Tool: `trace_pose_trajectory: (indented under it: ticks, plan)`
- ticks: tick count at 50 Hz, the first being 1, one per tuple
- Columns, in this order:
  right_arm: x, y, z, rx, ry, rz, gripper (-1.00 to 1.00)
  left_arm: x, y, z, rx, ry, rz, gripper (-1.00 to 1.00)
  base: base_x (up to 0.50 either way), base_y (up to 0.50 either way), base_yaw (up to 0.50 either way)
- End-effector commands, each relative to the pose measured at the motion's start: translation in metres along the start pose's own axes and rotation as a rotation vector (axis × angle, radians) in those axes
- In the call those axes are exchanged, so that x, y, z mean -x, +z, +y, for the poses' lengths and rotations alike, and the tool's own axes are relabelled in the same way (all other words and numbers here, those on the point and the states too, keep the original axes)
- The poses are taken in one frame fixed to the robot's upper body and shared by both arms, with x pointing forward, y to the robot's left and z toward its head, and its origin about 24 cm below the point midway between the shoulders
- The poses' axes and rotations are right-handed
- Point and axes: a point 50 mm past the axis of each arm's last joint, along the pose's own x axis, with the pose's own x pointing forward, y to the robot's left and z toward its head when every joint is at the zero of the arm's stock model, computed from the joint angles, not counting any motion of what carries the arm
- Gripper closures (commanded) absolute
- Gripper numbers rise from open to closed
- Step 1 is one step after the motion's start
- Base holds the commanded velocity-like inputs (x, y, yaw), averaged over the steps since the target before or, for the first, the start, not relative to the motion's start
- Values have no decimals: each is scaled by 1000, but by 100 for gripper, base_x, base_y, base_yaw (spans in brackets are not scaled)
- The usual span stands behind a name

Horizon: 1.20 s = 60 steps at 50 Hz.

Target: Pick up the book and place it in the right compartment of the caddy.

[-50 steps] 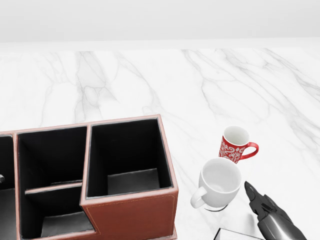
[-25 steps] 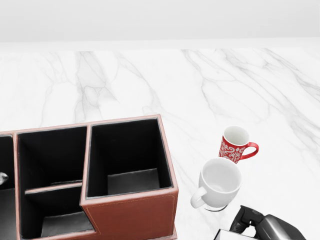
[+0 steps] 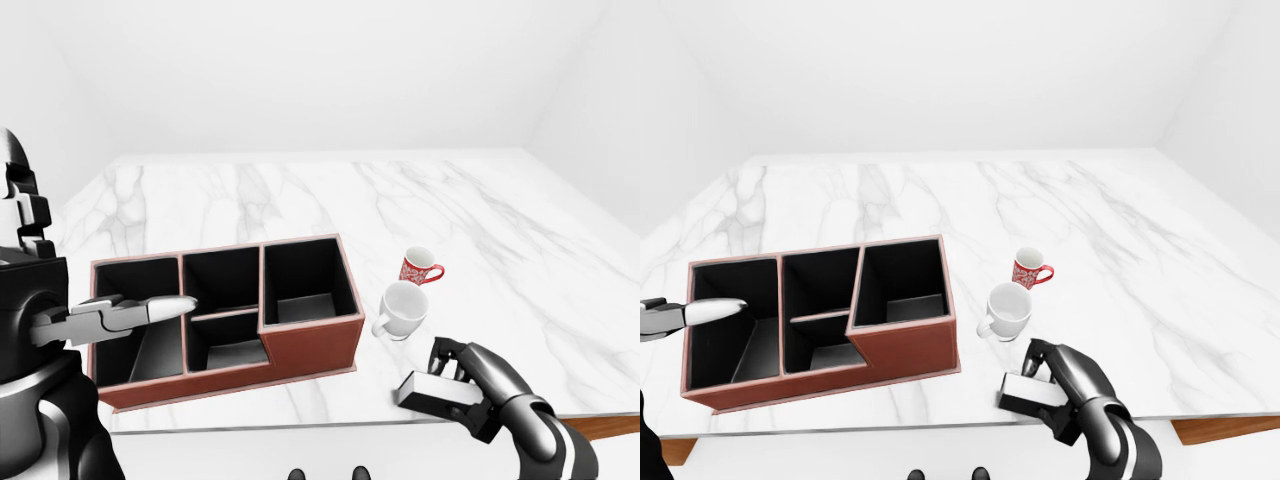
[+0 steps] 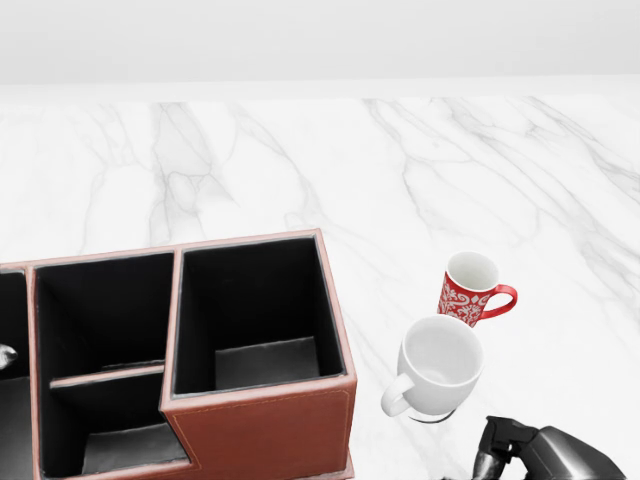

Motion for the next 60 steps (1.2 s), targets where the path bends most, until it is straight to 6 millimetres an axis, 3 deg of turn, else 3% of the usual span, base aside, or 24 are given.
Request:
trace_pose_trajectory:
  ticks: [1,15,24,32,44,48,50,60]
  plan:
    - [16,12,-32,-4,-162,-17,100,1,-2,0,0,1,10,-100,0,0,0]
    - [40,45,-73,86,-402,-142,100,-2,3,0,1,1,-17,-100,0,0,0]
    - [74,83,-109,237,-668,-280,100,-2,2,1,1,2,-13,-100,0,0,0]
    - [84,95,-118,301,-749,-321,100,0,-1,1,2,2,3,-100,0,0,0]
    - [112,149,-163,536,-1104,-462,100,-1,-2,-2,3,-2,7,-100,0,0,0]
    - [110,165,-180,574,-1150,-488,100,-1,-3,-2,4,-3,11,-100,0,0,0]
    - [106,183,-200,580,-1171,-523,100,0,-4,-1,3,-1,15,-100,0,0,0]
    - [78,223,-230,533,-1030,-634,100,-1,-7,-1,9,-3,29,-100,0,0,0]
